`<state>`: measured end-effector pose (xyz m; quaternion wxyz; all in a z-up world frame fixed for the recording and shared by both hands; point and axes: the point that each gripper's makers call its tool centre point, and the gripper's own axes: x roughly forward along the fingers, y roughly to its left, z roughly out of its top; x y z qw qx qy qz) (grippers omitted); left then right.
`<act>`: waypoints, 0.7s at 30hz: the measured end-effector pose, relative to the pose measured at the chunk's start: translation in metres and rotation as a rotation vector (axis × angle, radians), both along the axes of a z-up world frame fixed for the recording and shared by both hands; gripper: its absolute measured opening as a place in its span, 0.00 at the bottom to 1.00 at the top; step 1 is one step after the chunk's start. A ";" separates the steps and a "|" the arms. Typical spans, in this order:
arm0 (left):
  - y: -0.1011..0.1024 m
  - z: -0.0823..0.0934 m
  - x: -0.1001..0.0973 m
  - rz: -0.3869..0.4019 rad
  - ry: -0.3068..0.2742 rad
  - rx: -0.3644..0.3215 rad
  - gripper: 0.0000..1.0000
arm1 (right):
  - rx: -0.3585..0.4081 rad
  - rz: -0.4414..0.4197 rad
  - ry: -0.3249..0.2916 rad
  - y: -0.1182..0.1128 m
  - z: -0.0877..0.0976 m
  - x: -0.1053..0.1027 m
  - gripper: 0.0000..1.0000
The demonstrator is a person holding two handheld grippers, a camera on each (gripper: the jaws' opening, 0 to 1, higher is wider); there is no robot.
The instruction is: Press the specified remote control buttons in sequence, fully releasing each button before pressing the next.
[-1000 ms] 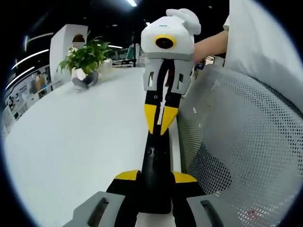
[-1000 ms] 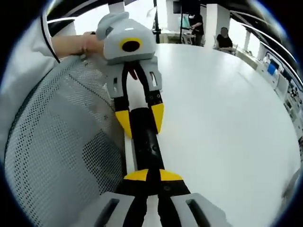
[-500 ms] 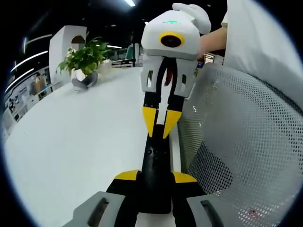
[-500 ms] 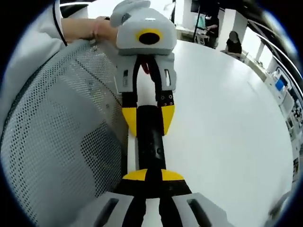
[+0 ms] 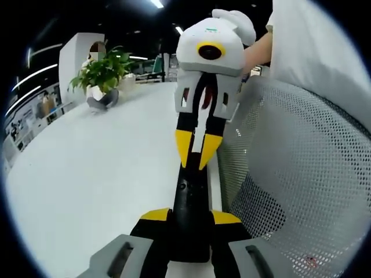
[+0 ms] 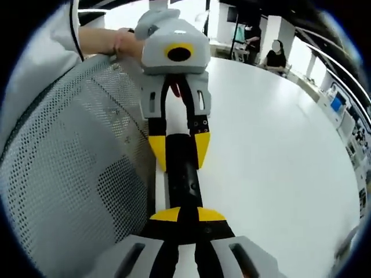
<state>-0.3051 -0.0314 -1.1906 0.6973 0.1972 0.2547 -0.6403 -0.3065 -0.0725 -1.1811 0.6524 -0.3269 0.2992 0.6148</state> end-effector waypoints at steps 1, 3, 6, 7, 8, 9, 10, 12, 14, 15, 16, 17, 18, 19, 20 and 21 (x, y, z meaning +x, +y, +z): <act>0.000 0.000 0.000 -0.001 0.000 0.000 0.24 | 0.011 0.003 -0.010 -0.001 0.000 -0.001 0.05; 0.000 0.000 0.000 -0.001 0.000 0.000 0.24 | 0.017 0.004 -0.010 -0.001 0.000 -0.001 0.05; 0.000 0.000 0.000 -0.002 0.000 0.000 0.24 | 0.030 0.013 0.005 0.003 0.000 0.000 0.06; 0.000 0.000 0.000 -0.003 -0.001 0.000 0.24 | 0.030 0.028 0.006 0.004 0.000 0.000 0.06; 0.000 0.000 0.000 -0.003 -0.002 0.000 0.24 | 0.028 0.031 0.010 0.004 0.000 0.000 0.06; 0.000 0.000 0.000 -0.003 -0.002 0.000 0.24 | 0.026 0.034 0.014 0.004 0.000 0.000 0.06; 0.000 0.000 0.000 -0.003 -0.002 0.000 0.24 | 0.023 0.039 0.013 0.004 0.000 -0.001 0.06; 0.000 0.000 0.000 -0.003 -0.004 0.002 0.24 | -0.009 0.086 0.001 0.005 0.000 -0.001 0.06; 0.000 0.000 0.000 -0.003 -0.004 0.002 0.24 | -0.047 0.135 -0.008 0.005 0.000 -0.002 0.06; 0.000 -0.001 0.000 -0.003 -0.003 0.001 0.24 | -0.061 0.163 -0.011 0.006 -0.001 -0.002 0.06; 0.000 0.000 0.000 -0.002 -0.003 0.001 0.24 | -0.087 0.189 -0.005 0.006 -0.001 -0.002 0.06; 0.000 0.000 0.000 -0.001 -0.002 0.001 0.24 | -0.102 0.193 0.003 0.006 -0.001 -0.002 0.06; 0.000 0.000 0.000 0.000 -0.001 0.000 0.24 | -0.124 0.206 0.012 0.007 -0.001 -0.002 0.06; 0.000 0.000 0.000 0.001 -0.001 -0.001 0.24 | -0.141 0.206 0.022 0.007 -0.002 -0.002 0.06; 0.000 0.000 0.000 0.002 0.000 -0.001 0.24 | -0.173 0.218 0.030 0.007 -0.002 -0.002 0.06; 0.000 0.000 0.000 0.003 0.001 -0.002 0.24 | -0.202 0.223 0.036 0.005 -0.003 -0.002 0.05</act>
